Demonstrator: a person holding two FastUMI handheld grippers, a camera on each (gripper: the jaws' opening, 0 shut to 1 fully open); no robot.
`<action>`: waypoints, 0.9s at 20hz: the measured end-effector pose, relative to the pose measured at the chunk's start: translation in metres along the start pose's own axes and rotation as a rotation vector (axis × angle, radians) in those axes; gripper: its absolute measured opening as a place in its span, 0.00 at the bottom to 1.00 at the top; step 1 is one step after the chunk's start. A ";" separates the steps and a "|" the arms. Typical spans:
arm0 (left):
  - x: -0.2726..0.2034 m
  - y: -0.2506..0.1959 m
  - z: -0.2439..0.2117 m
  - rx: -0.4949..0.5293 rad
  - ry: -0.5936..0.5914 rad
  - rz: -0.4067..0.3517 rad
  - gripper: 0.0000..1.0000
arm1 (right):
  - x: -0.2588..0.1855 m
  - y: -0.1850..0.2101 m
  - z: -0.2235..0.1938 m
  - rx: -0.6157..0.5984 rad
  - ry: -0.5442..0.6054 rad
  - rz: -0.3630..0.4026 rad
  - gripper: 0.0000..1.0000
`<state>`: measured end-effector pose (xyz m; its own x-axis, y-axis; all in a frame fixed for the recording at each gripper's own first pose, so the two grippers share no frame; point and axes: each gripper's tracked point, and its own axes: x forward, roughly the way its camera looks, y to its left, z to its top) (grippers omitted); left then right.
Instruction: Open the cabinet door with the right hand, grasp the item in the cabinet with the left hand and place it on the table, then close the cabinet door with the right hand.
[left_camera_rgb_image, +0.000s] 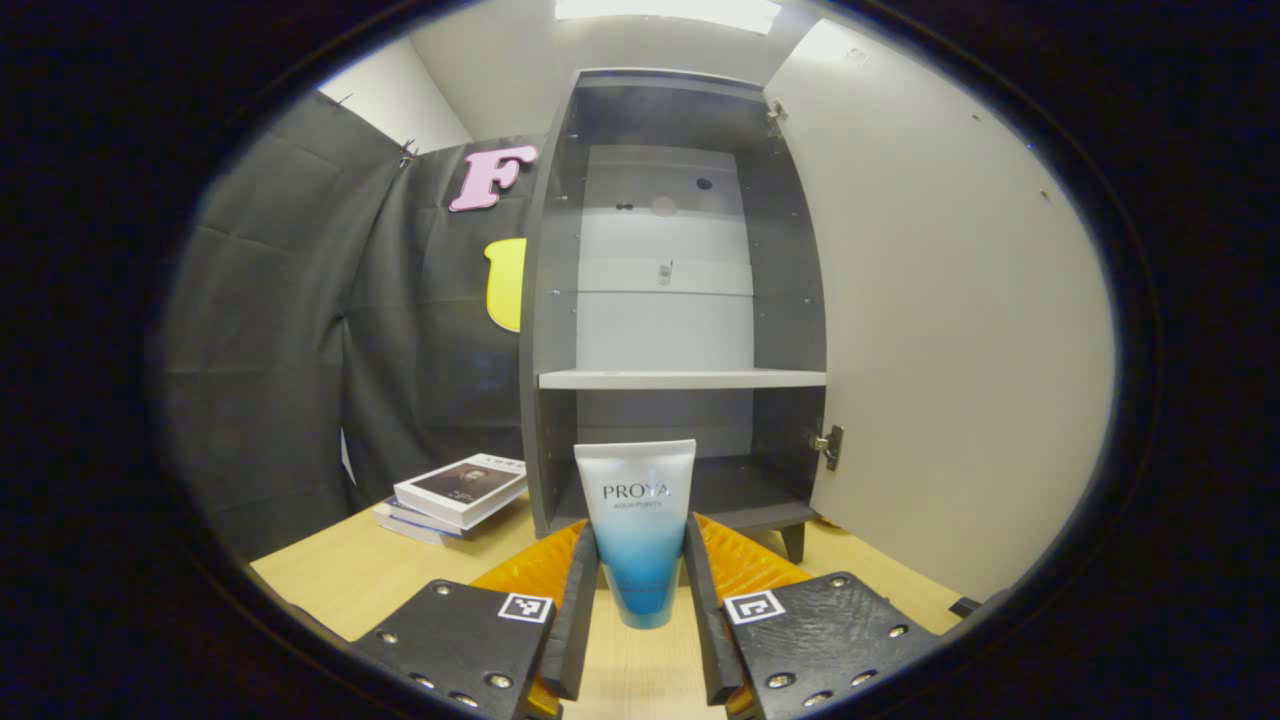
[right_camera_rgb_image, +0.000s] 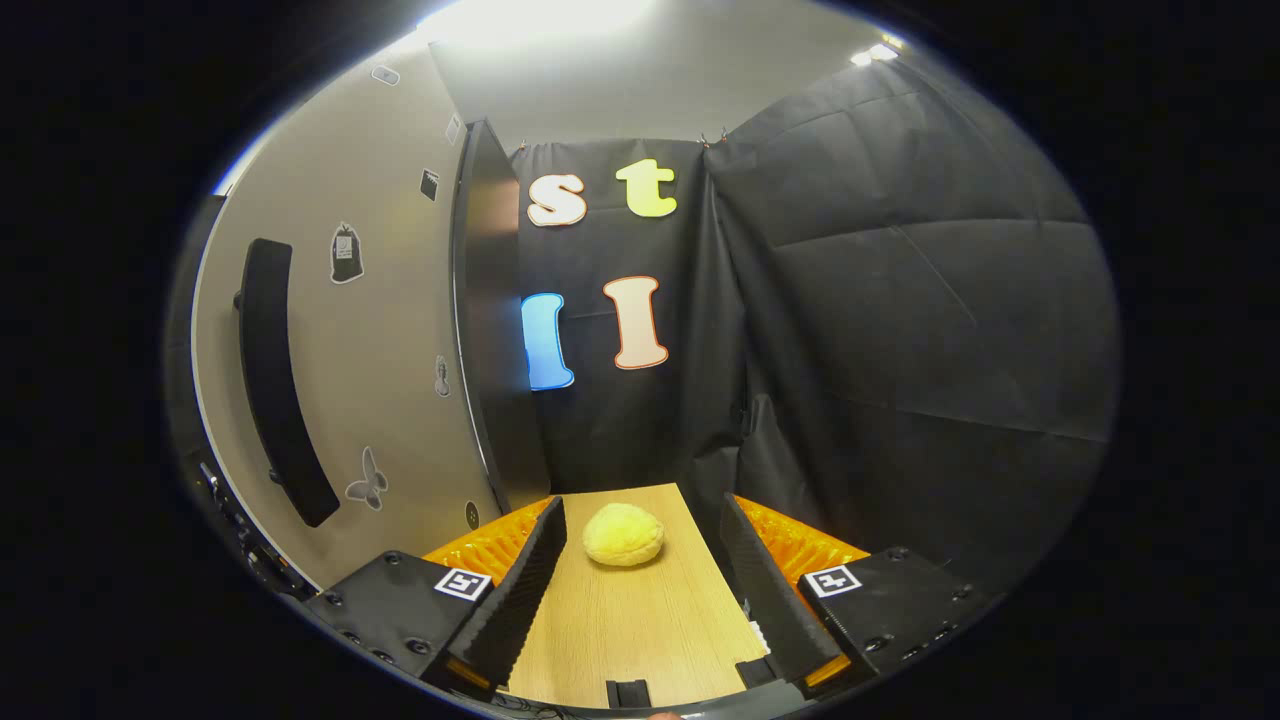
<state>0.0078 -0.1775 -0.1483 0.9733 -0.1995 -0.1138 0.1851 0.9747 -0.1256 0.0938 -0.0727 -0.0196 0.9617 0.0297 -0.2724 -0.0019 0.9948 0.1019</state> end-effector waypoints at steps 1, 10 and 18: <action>-0.003 0.001 -0.006 0.000 -0.003 -0.001 0.48 | 0.001 0.002 -0.002 -0.001 0.006 0.001 0.98; -0.021 0.005 -0.100 -0.013 0.100 0.028 0.47 | 0.005 0.014 -0.009 -0.068 0.051 0.013 0.98; -0.026 0.015 -0.156 -0.008 0.176 0.054 0.48 | 0.008 0.021 -0.019 -0.093 0.073 0.018 0.98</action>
<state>-0.0356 -0.1731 -0.3014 0.9428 -0.1624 -0.2911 0.1317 0.9837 -0.1221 0.0965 -0.0494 -0.0380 0.9388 0.0517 -0.3404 -0.0480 0.9987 0.0193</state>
